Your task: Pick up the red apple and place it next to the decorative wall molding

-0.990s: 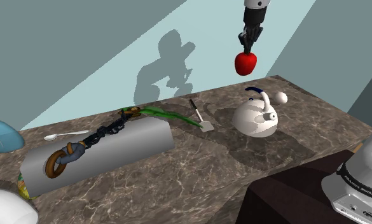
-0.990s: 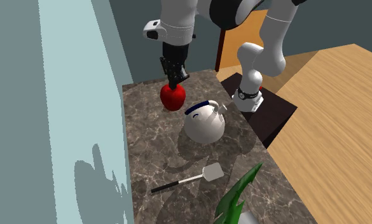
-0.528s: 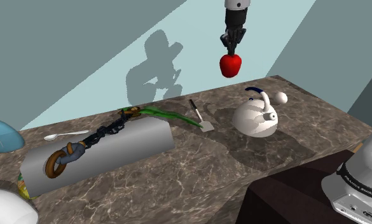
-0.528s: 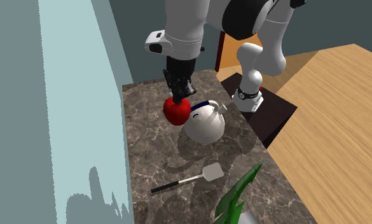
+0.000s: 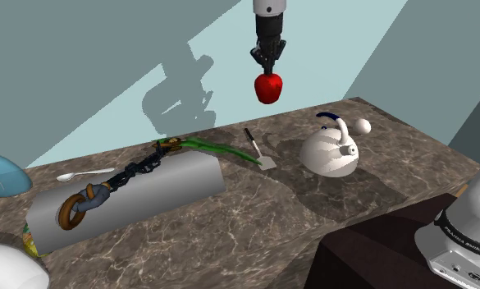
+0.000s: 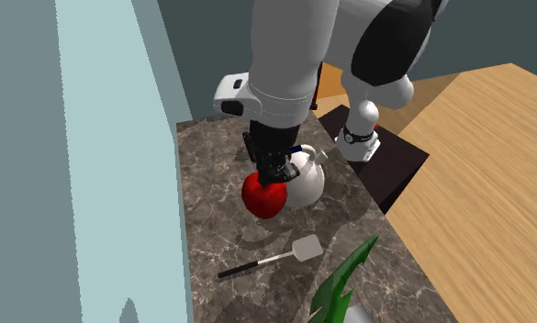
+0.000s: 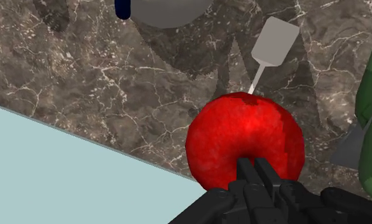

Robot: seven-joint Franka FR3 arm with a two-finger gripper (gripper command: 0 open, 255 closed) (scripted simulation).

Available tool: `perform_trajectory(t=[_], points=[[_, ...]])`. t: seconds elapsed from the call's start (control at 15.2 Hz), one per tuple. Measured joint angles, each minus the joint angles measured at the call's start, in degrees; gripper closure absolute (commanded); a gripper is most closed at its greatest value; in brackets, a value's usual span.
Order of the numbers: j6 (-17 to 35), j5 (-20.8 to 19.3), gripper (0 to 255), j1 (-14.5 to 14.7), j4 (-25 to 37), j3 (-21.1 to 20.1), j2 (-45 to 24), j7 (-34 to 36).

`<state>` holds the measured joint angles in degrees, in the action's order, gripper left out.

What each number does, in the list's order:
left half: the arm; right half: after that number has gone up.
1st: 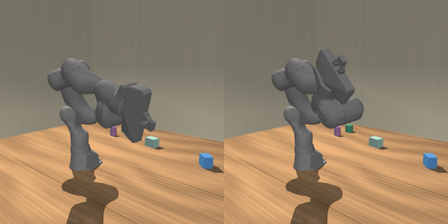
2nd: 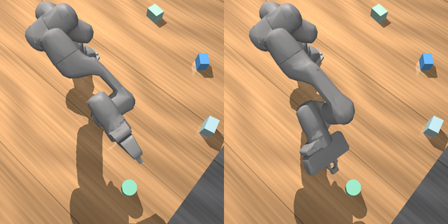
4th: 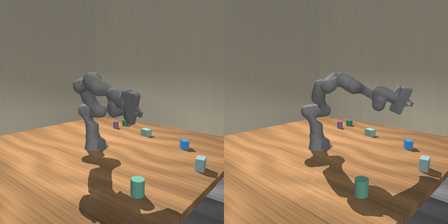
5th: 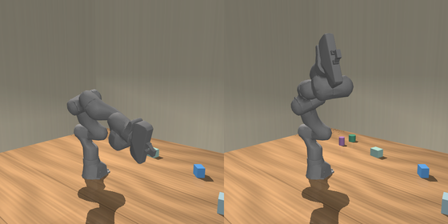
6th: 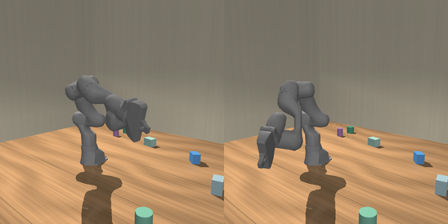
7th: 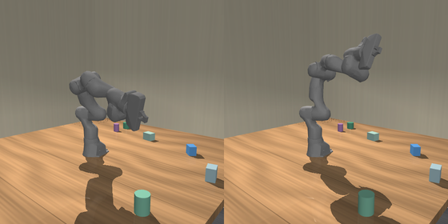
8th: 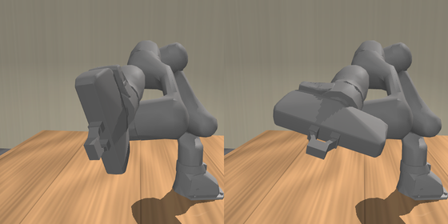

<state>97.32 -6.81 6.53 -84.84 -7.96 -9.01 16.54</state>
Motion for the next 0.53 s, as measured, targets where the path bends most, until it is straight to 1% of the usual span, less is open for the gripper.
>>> perform_trajectory(t=[0.13,0.2,0.53], points=[[-1.3,-0.7,255,1.5,4.2,-0.9,-3.1,2.2],[-2.5,-1.3,255,2.5,7.5,-1.3,-5.4,3.4],[-9.4,-4.0,255,7.8,26.9,-2.4,-18.6,7.7]])
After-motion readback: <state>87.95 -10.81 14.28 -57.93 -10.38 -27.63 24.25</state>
